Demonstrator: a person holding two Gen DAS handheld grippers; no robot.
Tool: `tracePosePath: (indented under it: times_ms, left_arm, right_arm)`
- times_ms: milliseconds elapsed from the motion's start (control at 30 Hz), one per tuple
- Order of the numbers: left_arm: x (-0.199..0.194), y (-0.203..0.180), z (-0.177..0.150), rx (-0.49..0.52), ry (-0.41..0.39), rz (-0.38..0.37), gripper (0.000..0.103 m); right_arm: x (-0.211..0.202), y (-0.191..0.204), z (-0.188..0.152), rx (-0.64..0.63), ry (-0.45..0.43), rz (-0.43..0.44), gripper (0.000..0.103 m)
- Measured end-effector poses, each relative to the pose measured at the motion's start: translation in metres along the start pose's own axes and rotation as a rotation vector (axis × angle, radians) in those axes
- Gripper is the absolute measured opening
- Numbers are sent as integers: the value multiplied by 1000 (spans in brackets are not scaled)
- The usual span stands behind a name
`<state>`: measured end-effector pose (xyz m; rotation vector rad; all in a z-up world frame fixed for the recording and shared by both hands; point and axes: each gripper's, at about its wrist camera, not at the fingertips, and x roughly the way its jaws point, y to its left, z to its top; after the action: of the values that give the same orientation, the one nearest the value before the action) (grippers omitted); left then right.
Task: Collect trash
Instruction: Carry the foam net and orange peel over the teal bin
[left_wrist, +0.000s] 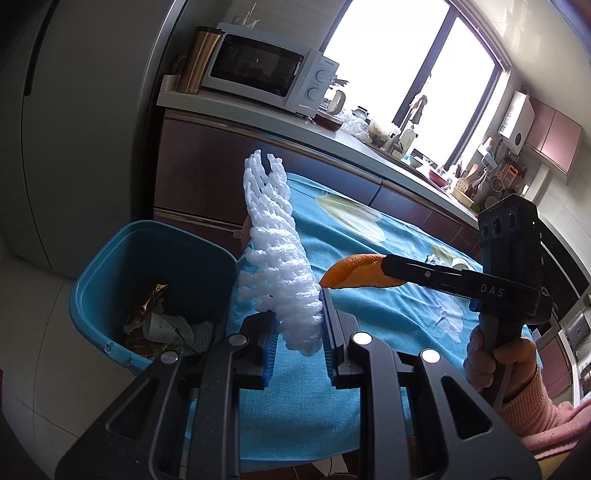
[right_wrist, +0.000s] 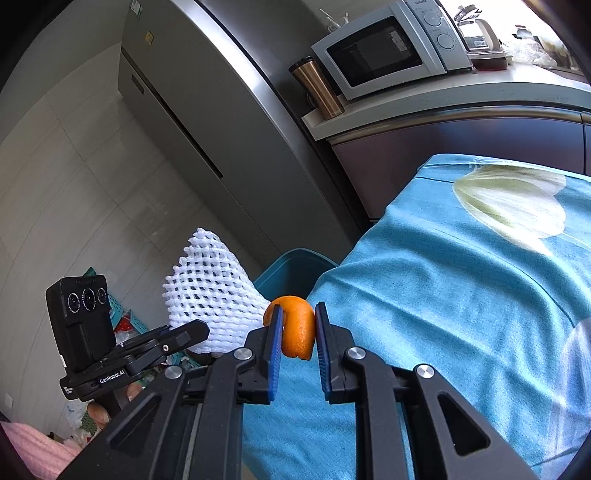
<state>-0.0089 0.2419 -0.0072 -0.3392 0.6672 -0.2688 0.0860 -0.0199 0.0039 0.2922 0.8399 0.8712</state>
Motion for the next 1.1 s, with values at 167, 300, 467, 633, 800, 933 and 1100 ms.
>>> tracePosePath:
  times_ms: [167,300,467,633,800,933,1100]
  left_arm:
    - [-2,5,0,-7,-3,7,21]
    - [-4,8,0,-11,-3,14,21]
    - [-8,13,0,-14,-10,25,21]
    - [-13,18,1,-24,-20,45,21]
    - [-17,27,2,-33,-30,68,21]
    - [-20,34,3,-40,-35,89,21]
    - [-21,43,4,-54,-37,108,21]
  right_arm:
    - [5,1,1,-5,10,5,16]
    - [9,4,2,-11,12,9,16]
    - [16,9,4,-13,19,10,16]
    - [23,15,7,-25,27,14,16]
    - [31,19,10,-33,32,19,16]
    - [35,22,11,-37,38,23,16]
    - [41,25,13,-46,48,27,16]
